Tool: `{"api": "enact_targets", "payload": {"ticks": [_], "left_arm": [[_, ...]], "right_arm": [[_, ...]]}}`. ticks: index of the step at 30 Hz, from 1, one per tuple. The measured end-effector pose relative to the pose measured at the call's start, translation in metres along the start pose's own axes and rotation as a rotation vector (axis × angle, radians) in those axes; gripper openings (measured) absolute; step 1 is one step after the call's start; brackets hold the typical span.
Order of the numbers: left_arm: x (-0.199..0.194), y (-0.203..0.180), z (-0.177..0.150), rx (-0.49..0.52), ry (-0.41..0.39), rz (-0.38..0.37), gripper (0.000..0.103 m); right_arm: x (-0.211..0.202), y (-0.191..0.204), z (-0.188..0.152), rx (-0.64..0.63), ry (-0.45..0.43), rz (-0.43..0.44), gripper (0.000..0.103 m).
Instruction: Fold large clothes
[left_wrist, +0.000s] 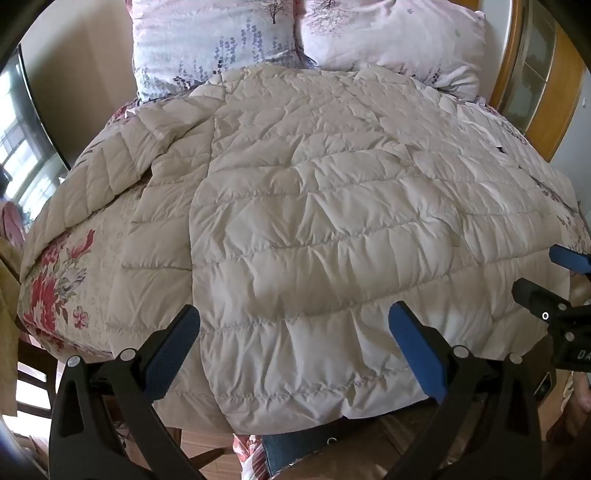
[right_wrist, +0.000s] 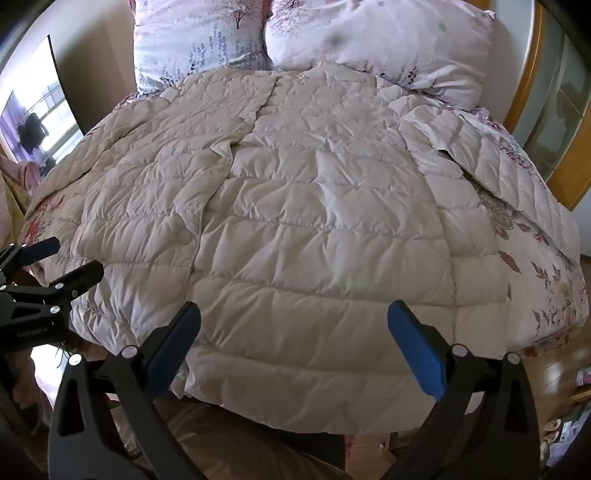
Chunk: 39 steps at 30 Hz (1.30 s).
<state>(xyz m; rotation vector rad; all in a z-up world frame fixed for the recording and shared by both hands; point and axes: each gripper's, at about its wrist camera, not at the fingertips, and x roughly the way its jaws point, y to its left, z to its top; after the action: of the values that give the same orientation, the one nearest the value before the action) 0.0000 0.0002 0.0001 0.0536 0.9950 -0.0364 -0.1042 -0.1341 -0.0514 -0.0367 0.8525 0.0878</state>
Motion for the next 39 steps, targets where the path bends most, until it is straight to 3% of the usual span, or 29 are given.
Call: {"api": "enact_targets", "payload": {"ticks": [39], "left_arm": [[0.0002,-0.0001,0.0000,0.001,0.004,0.001,0.102]], "right_arm": [[-0.0002,-0.0003,-0.0009,0.006,0.001,0.010,0.101]]}}
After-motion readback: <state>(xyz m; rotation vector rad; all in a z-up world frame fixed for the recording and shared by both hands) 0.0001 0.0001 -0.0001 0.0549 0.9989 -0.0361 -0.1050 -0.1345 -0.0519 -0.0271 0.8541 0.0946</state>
